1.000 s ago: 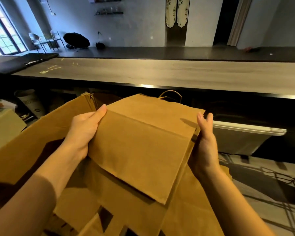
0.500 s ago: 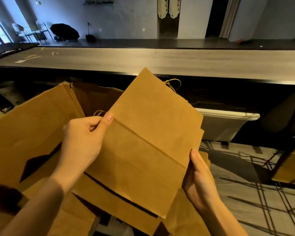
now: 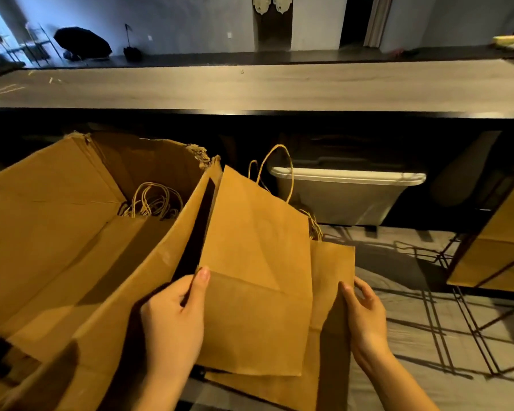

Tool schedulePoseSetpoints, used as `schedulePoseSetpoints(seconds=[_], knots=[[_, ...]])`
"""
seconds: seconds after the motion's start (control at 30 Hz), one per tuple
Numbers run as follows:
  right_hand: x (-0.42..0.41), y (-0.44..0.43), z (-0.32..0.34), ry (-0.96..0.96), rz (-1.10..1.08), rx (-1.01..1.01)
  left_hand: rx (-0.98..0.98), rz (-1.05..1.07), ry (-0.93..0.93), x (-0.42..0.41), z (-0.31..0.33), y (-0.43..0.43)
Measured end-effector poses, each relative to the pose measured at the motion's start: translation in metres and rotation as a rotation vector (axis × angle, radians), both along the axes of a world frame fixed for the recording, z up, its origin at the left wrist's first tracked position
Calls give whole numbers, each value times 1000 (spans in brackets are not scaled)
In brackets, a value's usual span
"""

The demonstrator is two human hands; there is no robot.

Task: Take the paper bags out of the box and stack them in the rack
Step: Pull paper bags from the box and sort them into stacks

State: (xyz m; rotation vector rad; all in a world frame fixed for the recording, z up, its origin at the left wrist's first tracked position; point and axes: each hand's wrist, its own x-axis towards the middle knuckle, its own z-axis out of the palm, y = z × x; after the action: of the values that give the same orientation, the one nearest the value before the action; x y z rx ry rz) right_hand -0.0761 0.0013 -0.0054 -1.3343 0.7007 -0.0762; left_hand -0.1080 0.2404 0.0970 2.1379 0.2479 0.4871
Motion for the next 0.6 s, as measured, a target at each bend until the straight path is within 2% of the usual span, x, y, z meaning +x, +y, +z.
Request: schedulePoseSetpoints(seconds=[0.13,0.3,0.4,0.47,0.6], knots=[[-2,4,-2,-7,-5,-92,-127,48,85,-9,-25,-7],[-15,4,1,-99,108,-254,-357,86,174,-15,-27,-13],[-21,10,10,-120,260,-191,-465,93,214,-16,-29,-19],[-26,14,12,-127,316,-189,-511,73,255,-16,-33,-21],[-33,14,9,-134,283,-263,-503,-34,370,-15,-52,-16]])
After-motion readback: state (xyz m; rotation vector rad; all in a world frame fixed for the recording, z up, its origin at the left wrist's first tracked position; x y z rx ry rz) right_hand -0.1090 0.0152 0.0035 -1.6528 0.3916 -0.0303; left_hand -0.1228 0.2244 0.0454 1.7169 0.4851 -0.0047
